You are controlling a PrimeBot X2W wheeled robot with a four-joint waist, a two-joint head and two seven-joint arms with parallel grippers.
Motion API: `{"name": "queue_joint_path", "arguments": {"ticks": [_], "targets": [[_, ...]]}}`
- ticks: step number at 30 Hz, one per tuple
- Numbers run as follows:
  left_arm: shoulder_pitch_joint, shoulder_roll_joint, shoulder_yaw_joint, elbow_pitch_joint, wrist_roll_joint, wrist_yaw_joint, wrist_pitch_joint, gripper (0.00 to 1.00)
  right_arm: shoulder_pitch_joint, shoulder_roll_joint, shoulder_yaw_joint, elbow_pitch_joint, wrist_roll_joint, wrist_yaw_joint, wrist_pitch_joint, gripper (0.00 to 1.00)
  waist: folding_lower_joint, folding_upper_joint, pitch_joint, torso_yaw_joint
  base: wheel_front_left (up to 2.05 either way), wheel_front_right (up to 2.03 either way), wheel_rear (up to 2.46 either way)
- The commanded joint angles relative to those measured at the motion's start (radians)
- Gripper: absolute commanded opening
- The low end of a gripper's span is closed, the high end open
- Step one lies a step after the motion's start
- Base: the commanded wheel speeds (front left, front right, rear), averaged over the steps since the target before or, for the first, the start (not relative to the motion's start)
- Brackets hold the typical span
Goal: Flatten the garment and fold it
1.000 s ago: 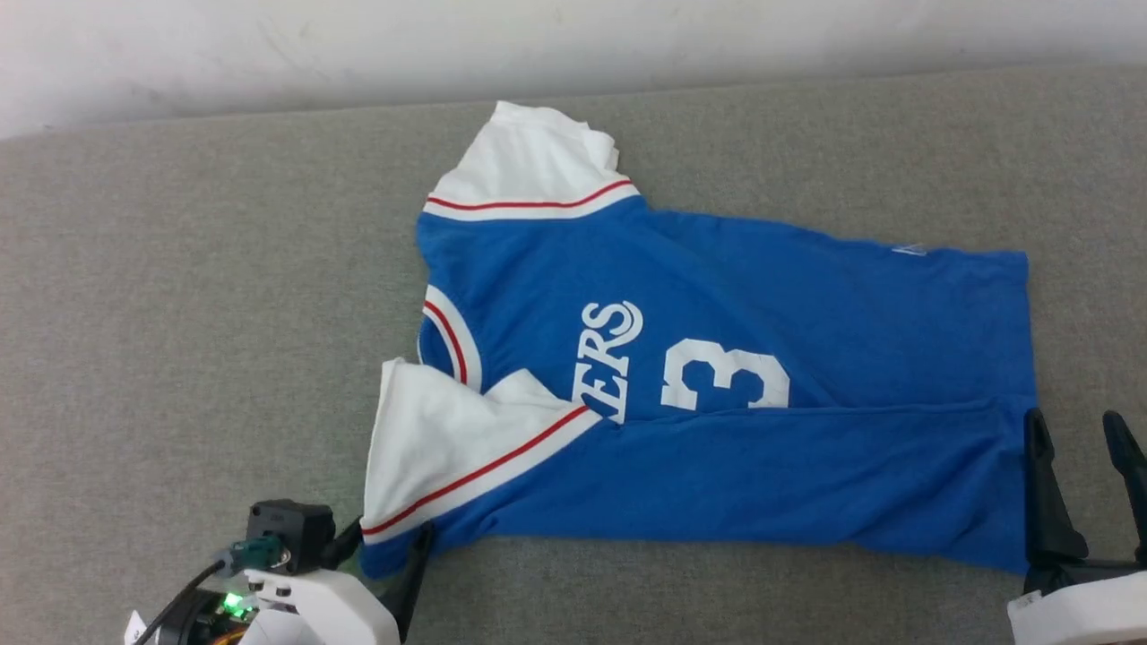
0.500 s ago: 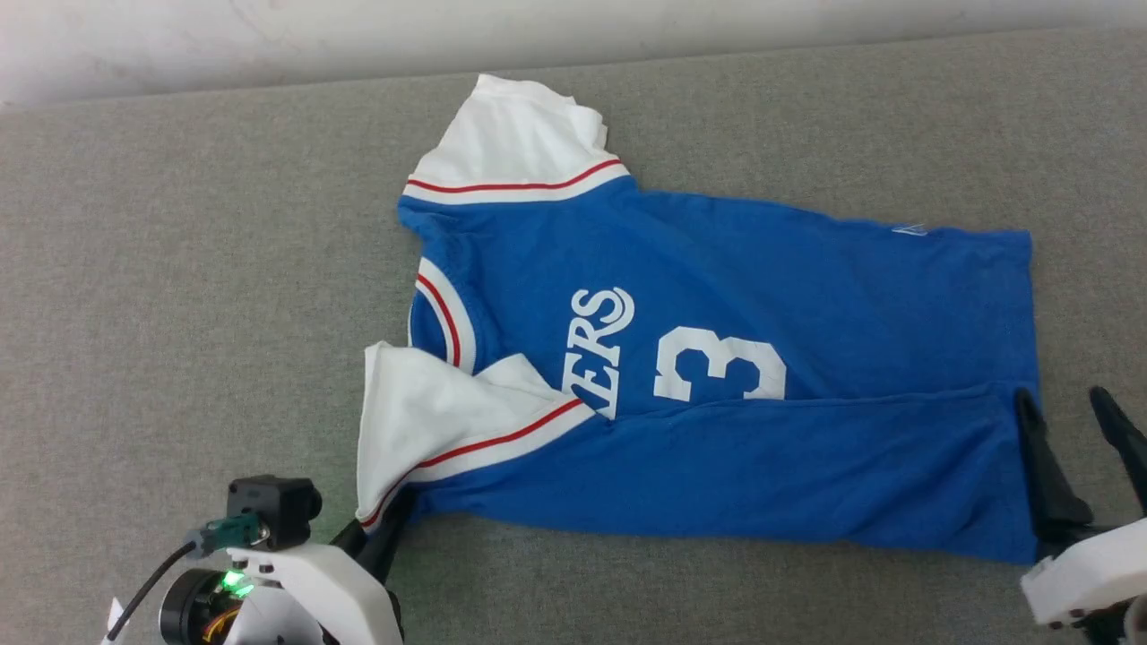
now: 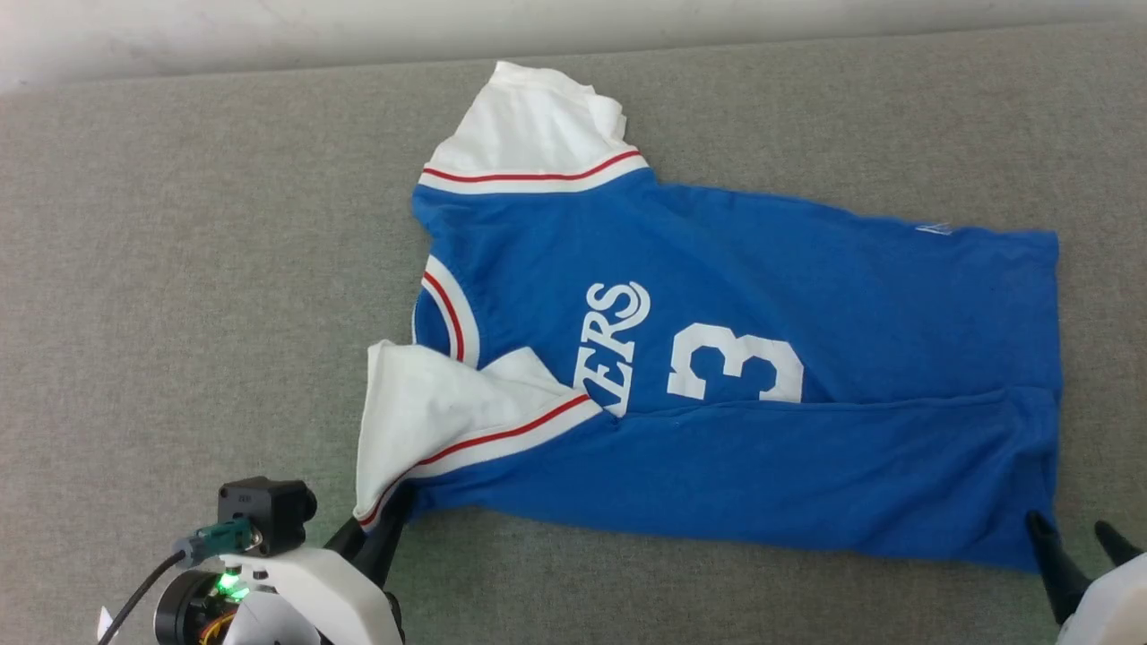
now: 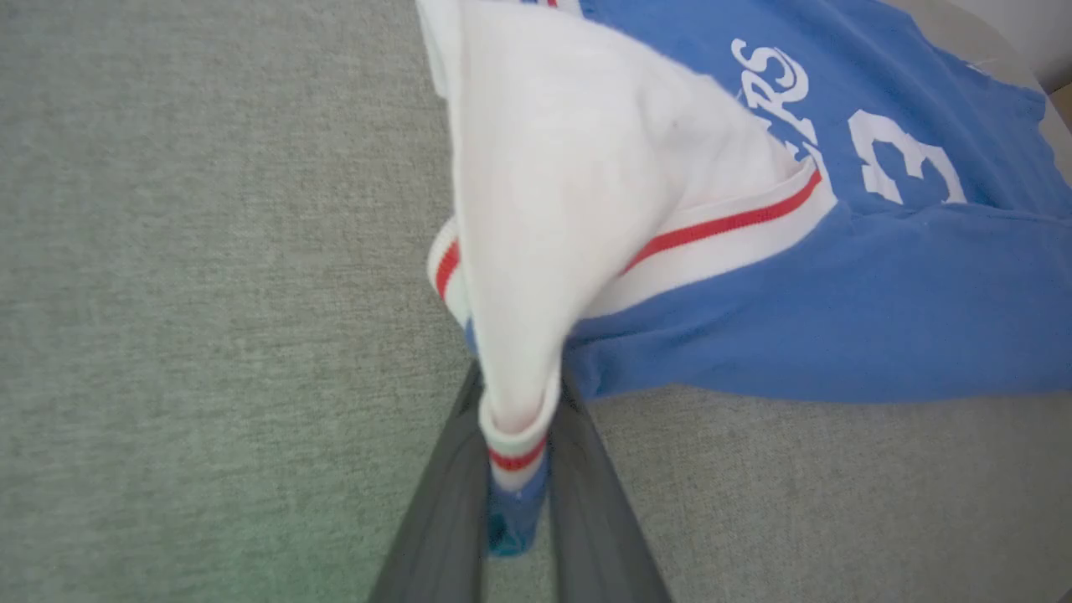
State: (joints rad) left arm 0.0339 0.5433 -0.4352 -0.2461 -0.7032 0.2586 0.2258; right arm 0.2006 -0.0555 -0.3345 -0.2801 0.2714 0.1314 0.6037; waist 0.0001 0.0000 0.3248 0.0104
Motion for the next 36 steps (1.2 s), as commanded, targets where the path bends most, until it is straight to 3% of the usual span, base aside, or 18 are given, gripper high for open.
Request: {"name": "queue_joint_path", "arguments": {"ticks": [1, 4, 6, 14, 26, 27, 28, 36], "targets": [[0.006, 0.005, 0.001, -0.006, 0.004, 0.009, -0.001, 0.0, 0.007, 0.004, 0.0, 0.006, 0.002, -0.001, 0.006, 1.0, -0.0001, 0.0, 0.001, 0.0, 0.0, 0.0, 0.0], [0.002, 0.004, 0.006, -0.006, 0.005, 0.014, -0.006, 0.0, 0.007, 0.005, -0.021, 0.059, 0.024, -0.001, 0.028, 0.96, -0.0001, 0.0, 0.001, -0.002, 0.0, 0.0, 0.0], [0.0, -0.001, 0.009, -0.006, 0.002, 0.015, -0.012, 0.0, 0.003, 0.005, -0.025, 0.088, 0.036, -0.001, 0.039, 0.0, -0.0001, 0.0, -0.002, 0.0, 0.0, 0.0, 0.0], [0.023, -0.021, 0.027, -0.006, -0.026, 0.02, -0.043, 0.0, -0.02, 0.005, -0.02, 0.067, 0.029, -0.001, 0.03, 0.0, -0.0001, 0.0, -0.044, -0.001, 0.0, 0.0, 0.0], [0.072, -0.028, 0.075, -0.083, -0.083, 0.017, -0.082, 0.0, -0.021, 0.005, -0.04, -0.074, 0.06, -0.001, 0.06, 0.0, -0.0001, 0.0, -0.057, 0.009, 0.0, 0.0, 0.0], [0.075, -0.028, 0.076, -0.085, -0.085, 0.015, -0.084, 0.0, -0.019, 0.005, -0.045, -0.083, 0.056, -0.001, 0.057, 0.34, -0.0001, 0.0, -0.057, 0.009, 0.0, 0.0, 0.0], [0.077, -0.027, 0.074, -0.084, -0.086, 0.013, -0.084, 0.0, -0.013, 0.005, -0.044, -0.088, 0.045, -0.001, 0.061, 1.0, -0.0001, 0.0, -0.055, 0.01, 0.0, 0.0, 0.0], [0.046, -0.033, 0.053, -0.073, -0.082, -0.008, -0.08, 0.0, 0.019, 0.005, 0.013, -0.02, 0.031, -0.001, 0.08, 1.0, -0.0001, 0.0, -0.02, 0.017, 0.0, 0.0, 0.0]]}}
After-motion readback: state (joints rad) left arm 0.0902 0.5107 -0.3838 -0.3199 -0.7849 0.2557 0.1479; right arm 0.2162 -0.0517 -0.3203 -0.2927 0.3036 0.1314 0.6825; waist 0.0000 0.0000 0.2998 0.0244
